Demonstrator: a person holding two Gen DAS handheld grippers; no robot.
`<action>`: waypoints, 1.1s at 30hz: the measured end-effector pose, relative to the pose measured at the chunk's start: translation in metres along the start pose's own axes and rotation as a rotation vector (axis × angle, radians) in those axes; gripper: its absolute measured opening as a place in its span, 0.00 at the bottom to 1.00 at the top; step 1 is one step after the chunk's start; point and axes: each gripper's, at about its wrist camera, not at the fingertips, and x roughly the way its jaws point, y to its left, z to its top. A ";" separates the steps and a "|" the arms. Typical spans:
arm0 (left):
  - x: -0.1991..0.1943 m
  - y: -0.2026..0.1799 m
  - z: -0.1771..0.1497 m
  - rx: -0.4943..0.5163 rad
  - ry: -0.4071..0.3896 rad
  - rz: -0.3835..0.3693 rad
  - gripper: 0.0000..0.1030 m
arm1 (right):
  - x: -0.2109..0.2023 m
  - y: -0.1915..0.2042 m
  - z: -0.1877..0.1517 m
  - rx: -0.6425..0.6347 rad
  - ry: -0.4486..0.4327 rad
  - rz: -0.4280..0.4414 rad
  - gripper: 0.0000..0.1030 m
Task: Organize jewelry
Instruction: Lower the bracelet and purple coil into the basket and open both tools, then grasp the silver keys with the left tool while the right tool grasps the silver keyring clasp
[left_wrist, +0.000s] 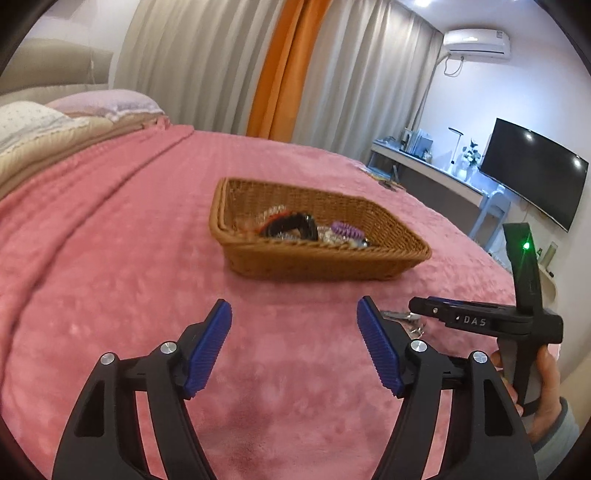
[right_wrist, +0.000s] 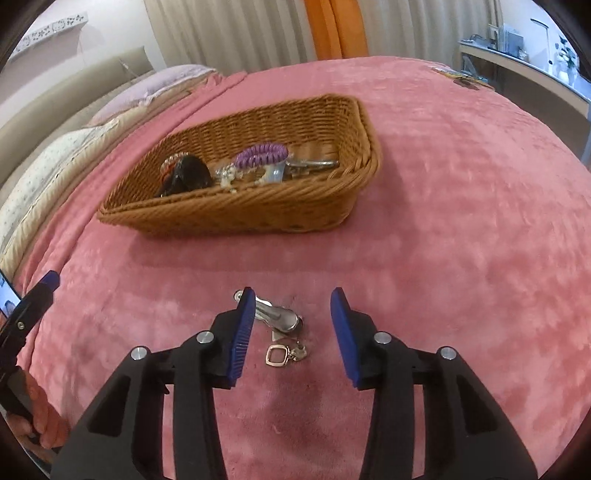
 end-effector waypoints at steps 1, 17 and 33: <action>0.003 0.002 -0.002 -0.005 0.009 -0.005 0.66 | 0.000 -0.001 -0.001 -0.002 0.006 0.012 0.38; 0.008 0.010 -0.009 -0.054 0.031 -0.020 0.65 | 0.011 0.037 -0.012 -0.113 0.114 0.217 0.36; 0.069 -0.051 -0.007 -0.019 0.305 -0.150 0.62 | -0.030 -0.012 -0.015 -0.065 0.016 0.016 0.26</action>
